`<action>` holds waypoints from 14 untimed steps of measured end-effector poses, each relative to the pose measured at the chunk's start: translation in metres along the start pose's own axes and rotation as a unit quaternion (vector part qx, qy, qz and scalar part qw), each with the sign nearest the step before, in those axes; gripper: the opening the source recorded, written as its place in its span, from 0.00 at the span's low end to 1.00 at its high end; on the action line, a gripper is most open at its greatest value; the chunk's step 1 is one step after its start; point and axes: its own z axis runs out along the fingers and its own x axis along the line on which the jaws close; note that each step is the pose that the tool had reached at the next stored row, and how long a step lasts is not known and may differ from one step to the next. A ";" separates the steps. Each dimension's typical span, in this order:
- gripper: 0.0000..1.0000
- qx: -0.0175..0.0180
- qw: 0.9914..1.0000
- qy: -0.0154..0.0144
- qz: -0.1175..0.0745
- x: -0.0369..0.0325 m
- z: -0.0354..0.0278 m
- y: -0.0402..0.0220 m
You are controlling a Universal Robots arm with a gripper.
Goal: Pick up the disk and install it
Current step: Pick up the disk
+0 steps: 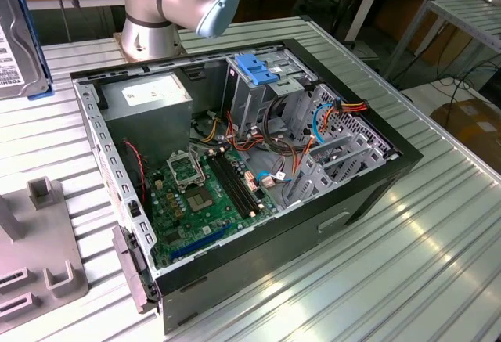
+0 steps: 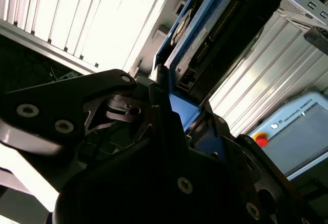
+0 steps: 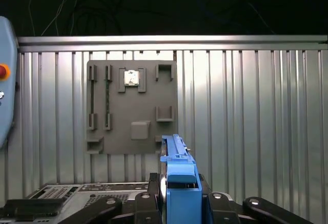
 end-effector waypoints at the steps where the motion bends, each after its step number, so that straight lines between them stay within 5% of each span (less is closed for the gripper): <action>1: 0.37 0.000 1.000 0.000 0.000 0.0000 0.0000 -0.0017; 9: 0.37 0.000 1.000 0.000 0.000 -0.0004 -0.0003 -0.0186; 14: 0.37 0.000 1.000 0.000 0.000 -0.0008 -0.0006 -0.0347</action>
